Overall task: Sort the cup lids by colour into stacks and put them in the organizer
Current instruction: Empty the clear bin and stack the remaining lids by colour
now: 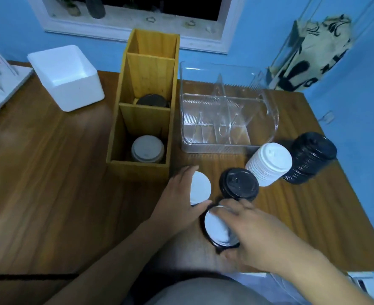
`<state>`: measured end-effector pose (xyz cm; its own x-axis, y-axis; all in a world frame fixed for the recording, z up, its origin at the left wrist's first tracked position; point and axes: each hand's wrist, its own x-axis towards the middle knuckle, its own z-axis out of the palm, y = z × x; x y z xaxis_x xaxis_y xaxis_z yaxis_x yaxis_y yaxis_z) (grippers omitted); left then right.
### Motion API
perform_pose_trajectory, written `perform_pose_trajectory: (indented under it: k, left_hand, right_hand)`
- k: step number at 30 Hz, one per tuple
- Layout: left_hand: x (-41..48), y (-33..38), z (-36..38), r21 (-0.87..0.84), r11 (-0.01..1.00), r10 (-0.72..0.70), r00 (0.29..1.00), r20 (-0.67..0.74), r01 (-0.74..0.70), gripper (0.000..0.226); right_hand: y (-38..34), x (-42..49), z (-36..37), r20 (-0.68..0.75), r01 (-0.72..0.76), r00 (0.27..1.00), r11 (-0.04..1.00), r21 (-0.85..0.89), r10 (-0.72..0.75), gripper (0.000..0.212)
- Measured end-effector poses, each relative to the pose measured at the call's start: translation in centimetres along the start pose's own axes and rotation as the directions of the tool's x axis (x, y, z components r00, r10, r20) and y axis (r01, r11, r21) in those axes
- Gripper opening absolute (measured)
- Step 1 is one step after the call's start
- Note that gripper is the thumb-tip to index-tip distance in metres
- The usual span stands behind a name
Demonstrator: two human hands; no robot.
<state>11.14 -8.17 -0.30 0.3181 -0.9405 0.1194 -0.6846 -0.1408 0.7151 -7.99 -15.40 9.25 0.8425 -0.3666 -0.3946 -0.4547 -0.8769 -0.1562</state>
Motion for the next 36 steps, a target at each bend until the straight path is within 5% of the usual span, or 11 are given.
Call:
perform_pose_trajectory:
  k: [5, 9, 12, 16, 21, 26, 28, 31, 34, 36]
  left_hand:
    - [-0.2, 0.0, 0.4, 0.04, 0.999, 0.005, 0.999, -0.032, -0.004, 0.093]
    - [-0.2, 0.1, 0.5, 0.059, 0.998, 0.015, 0.998, -0.06, -0.012, 0.092]
    - [-0.1, 0.0, 0.6, 0.056, 0.998, 0.023, 0.997, -0.067, -0.019, 0.091]
    - [0.0, 0.0, 0.7, 0.049, 0.999, 0.016, 0.997, -0.07, -0.012, 0.09]
    - [-0.2, 0.0, 0.6, 0.048, 0.999, 0.019, 0.998, -0.063, -0.016, 0.091]
    - [-0.1, 0.3, 0.4, 0.03, 0.999, 0.011, 0.999, -0.05, -0.01, 0.087]
    - [-0.1, 0.3, 0.4, 0.025, 1.0, 0.011, 0.999, -0.044, -0.009, 0.086]
    - [-0.1, 0.2, 0.4, 0.037, 0.999, 0.022, 0.999, -0.032, -0.021, 0.086]
    - [0.0, 0.3, 0.3, 0.028, 0.999, 0.019, 0.999, -0.027, -0.019, 0.087]
    - [0.0, 0.5, 0.2, 0.015, 0.999, 0.034, 0.999, -0.024, -0.033, 0.088]
  right_hand:
    - [0.6, -0.8, 3.4, -0.158, -0.054, 0.985, 0.993, 0.107, 0.071, 0.086]
    - [1.1, -1.7, 5.4, -0.374, 0.006, 0.927, 0.998, 0.062, 0.018, 0.059]
    - [1.1, -2.1, 6.3, -0.442, 0.092, 0.893, 0.929, 0.359, 0.082, 0.033]
    - [0.4, -2.3, 6.1, -0.424, 0.101, 0.854, 0.701, 0.705, 0.303, 0.01]
    - [1.3, -3.7, 3.3, -0.38, 0.201, 0.691, 0.341, 0.918, 0.614, 0.008]
    - [3.0, -5.2, 4.2, 0.002, 0.219, 0.634, -0.181, 0.959, 0.773, 0.026]
    - [3.7, -5.7, 5.2, 0.04, 0.115, 0.588, -0.133, 0.984, 0.808, 0.025]
    - [5.4, -6.5, 7.1, -0.211, -0.18, 0.508, 0.343, 0.922, 0.835, 0.03]
    - [6.3, -7.1, 8.0, -0.369, -0.377, 0.565, 0.629, 0.68, 0.738, 0.033]
    - [6.9, -7.5, 7.7, -0.442, -0.327, 0.625, 0.73, 0.601, 0.644, 0.024]
